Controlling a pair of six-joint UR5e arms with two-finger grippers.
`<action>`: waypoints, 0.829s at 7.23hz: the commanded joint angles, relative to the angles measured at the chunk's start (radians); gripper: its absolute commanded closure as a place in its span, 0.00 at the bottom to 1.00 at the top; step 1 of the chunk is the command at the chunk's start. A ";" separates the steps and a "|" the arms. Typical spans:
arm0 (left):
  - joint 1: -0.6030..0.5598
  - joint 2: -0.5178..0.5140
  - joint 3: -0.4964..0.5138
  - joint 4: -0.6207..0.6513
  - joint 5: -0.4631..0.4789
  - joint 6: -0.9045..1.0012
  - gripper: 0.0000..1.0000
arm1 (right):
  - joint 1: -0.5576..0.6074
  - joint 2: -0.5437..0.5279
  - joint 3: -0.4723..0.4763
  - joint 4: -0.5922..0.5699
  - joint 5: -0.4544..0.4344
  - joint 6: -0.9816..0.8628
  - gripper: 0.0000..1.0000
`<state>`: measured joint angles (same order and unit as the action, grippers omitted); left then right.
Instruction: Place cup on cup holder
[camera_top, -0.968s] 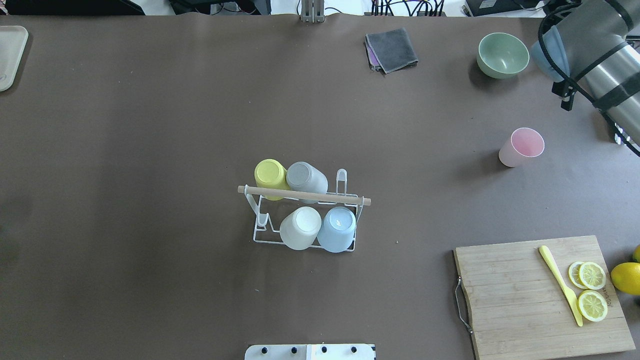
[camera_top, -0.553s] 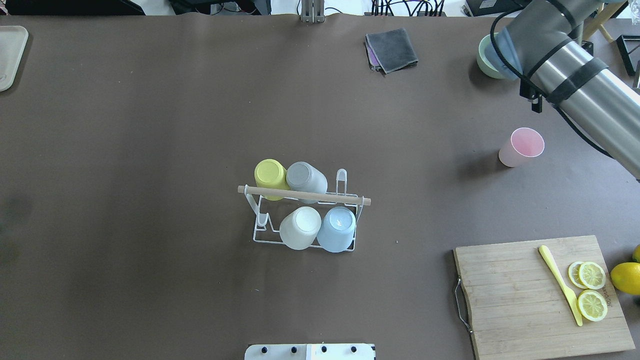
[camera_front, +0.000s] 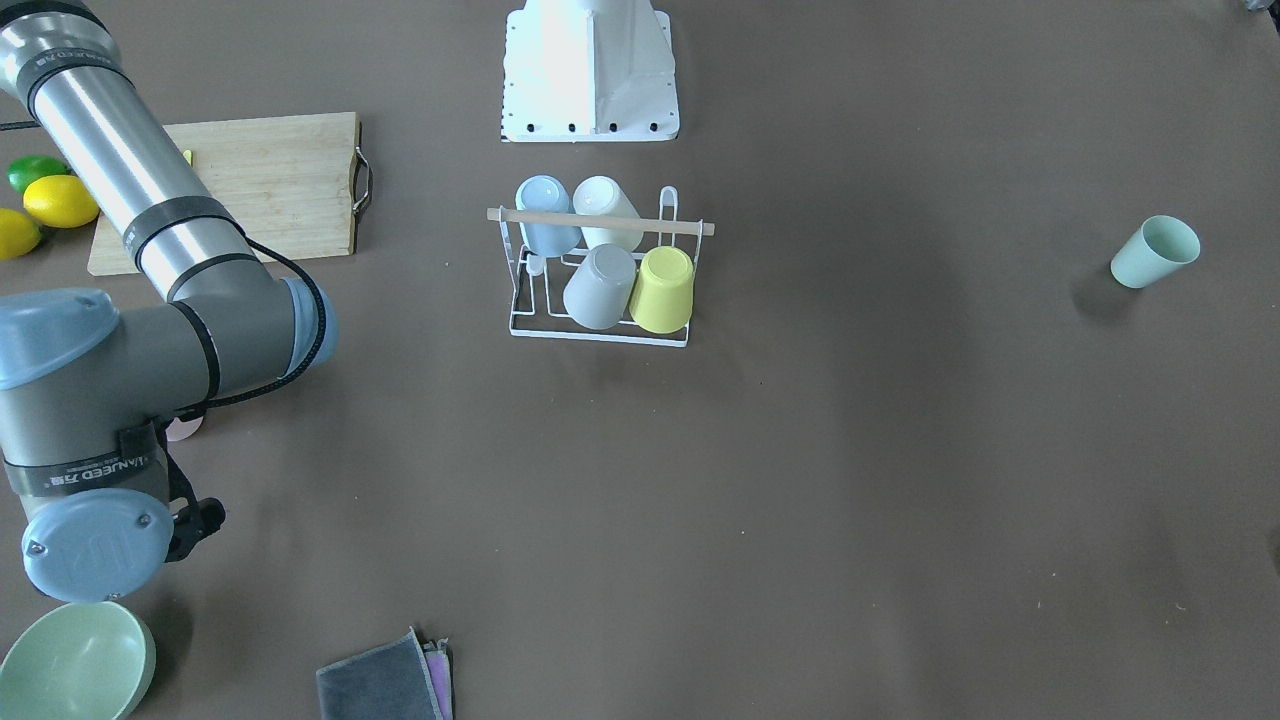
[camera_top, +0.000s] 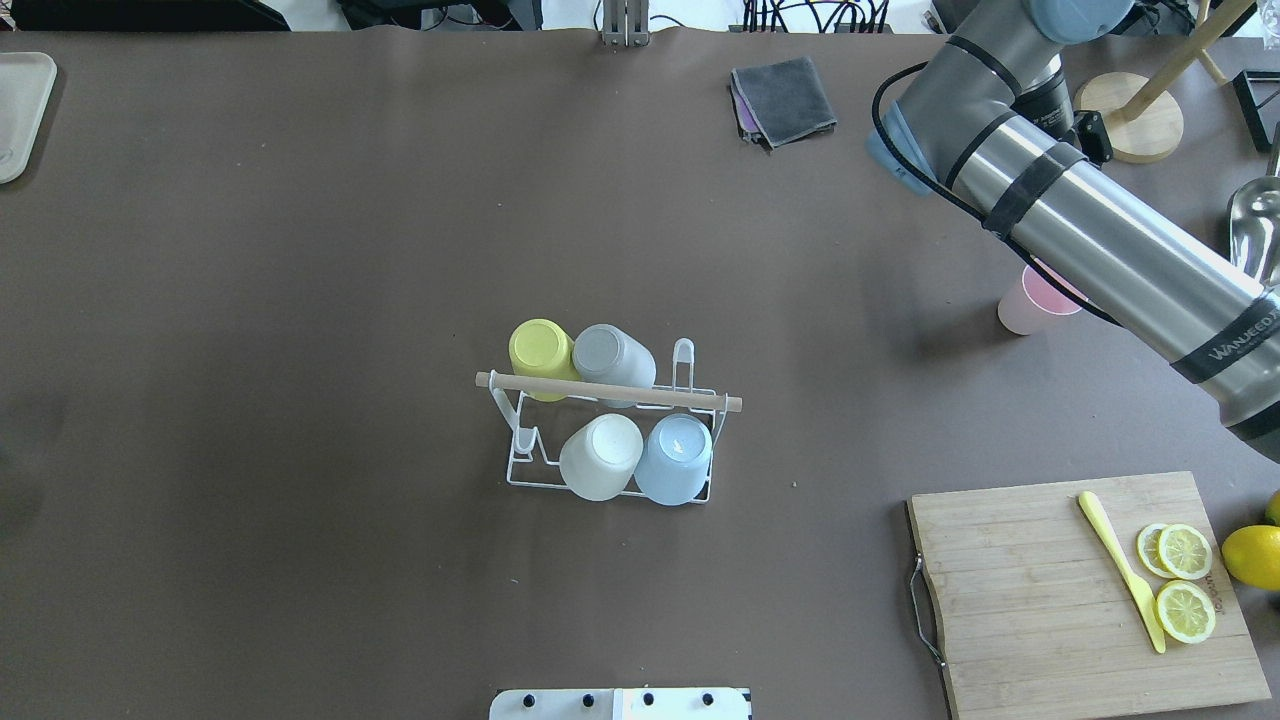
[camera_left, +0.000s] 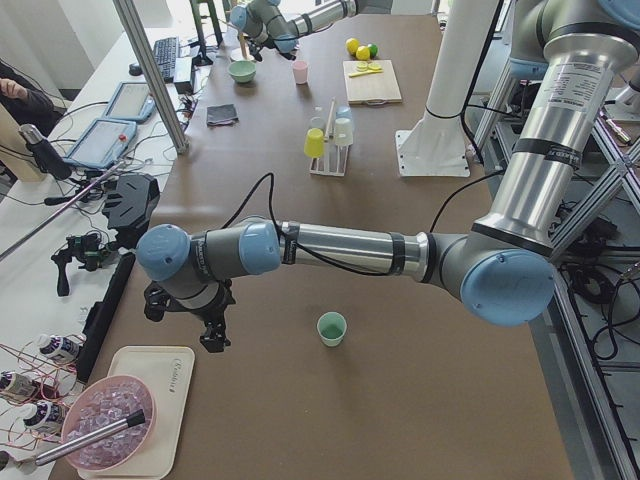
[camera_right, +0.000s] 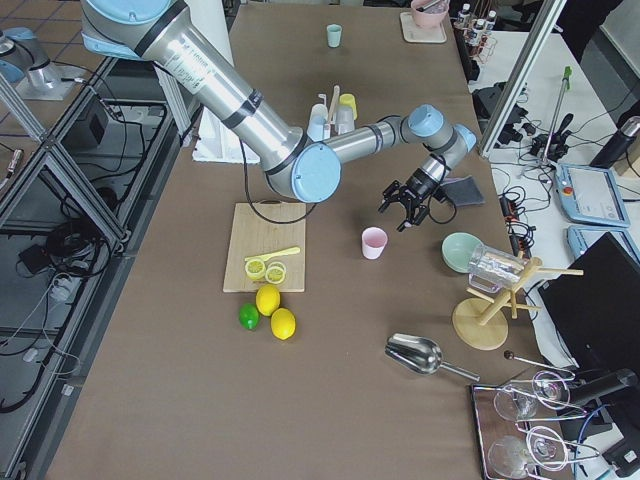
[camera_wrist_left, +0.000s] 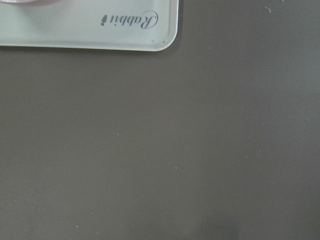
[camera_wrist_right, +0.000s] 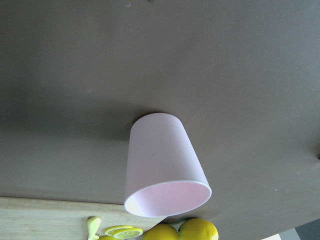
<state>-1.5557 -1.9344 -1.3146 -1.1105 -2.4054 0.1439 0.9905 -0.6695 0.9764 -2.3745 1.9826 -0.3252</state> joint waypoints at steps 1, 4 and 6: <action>0.077 -0.047 0.070 0.125 0.000 0.000 0.03 | -0.019 0.019 -0.039 0.003 -0.030 -0.053 0.01; 0.124 -0.057 0.182 0.132 -0.023 0.002 0.03 | -0.042 0.045 -0.103 0.026 -0.062 -0.164 0.01; 0.164 -0.042 0.250 0.133 -0.088 0.026 0.03 | -0.082 0.065 -0.154 0.035 -0.065 -0.158 0.01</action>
<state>-1.4203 -1.9882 -1.1034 -0.9787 -2.4440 0.1518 0.9305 -0.6143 0.8525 -2.3474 1.9218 -0.4827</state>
